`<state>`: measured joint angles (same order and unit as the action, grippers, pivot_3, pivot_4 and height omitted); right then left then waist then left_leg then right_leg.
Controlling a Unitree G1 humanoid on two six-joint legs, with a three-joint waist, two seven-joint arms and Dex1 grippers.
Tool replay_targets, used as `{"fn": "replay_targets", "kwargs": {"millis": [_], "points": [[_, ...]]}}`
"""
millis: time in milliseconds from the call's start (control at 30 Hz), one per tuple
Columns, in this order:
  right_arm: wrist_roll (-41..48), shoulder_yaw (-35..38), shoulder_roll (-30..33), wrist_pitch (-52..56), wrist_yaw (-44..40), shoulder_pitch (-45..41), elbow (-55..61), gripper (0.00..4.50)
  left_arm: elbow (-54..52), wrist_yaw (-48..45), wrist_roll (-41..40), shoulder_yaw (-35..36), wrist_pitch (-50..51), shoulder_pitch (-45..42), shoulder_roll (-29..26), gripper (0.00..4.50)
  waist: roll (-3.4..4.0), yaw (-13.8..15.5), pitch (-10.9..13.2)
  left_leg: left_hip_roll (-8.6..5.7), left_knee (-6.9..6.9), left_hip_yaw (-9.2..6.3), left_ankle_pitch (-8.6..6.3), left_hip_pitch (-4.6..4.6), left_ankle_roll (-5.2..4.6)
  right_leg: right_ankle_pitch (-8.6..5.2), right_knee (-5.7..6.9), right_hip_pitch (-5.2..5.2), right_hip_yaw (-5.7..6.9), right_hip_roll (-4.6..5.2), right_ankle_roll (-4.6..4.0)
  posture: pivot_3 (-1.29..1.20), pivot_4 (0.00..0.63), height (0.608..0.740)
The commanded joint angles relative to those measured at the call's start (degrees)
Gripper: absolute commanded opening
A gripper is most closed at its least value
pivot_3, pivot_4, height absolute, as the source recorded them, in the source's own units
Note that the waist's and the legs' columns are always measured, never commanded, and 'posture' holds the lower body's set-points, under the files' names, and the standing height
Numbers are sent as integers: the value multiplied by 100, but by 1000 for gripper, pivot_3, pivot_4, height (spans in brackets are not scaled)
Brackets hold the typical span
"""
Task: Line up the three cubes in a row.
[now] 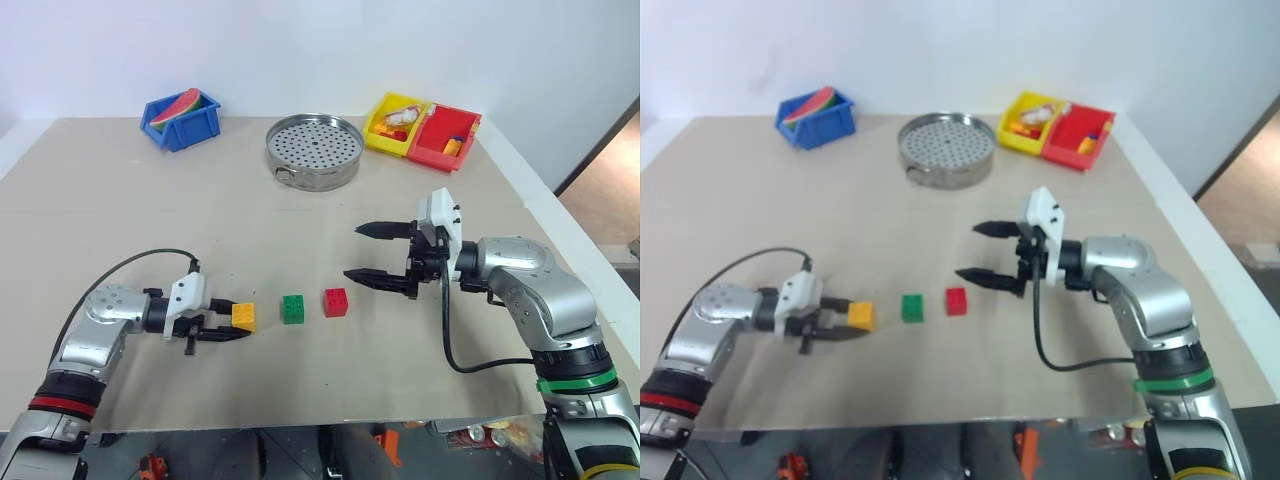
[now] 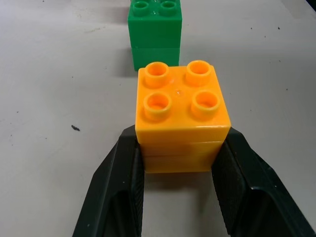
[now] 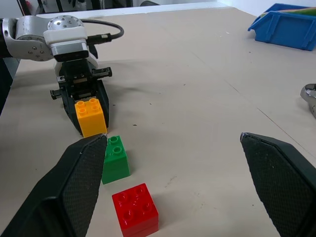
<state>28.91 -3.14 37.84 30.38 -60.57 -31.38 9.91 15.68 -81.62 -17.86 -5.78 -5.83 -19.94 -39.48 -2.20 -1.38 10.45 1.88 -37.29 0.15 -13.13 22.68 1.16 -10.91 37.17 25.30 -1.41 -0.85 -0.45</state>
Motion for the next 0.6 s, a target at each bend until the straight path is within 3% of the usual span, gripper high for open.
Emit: {"fn": "replay_targets", "kwargs": {"millis": [33,500,567,600], "points": [[23,102,52,-35,-10,-81,150,4500,9,-14,105,50,-227,-7,-51,1324,0,0,0,0,0,0,0,0,0,0,0,0,0,0,0,0,150,740],[1,52,25,-42,-50,-112,147,4500,261,130,287,-57,-147,-127,141,1324,0,14,0,-8,-14,2,1,-1,-1,1,0,-7,-3,9,1,0,150,740],[5,49,25,-38,-51,-95,163,4500,267,144,303,-55,-199,-141,152,2352,1,14,0,-8,-15,2,1,-1,-1,1,0,-7,-3,9,1,0,150,740],[10,46,26,-36,-57,-84,173,4500,254,153,308,-59,-195,-158,157,2663,0,14,0,-8,-15,2,1,-1,-1,1,0,-7,-3,9,2,0,150,740]]}}
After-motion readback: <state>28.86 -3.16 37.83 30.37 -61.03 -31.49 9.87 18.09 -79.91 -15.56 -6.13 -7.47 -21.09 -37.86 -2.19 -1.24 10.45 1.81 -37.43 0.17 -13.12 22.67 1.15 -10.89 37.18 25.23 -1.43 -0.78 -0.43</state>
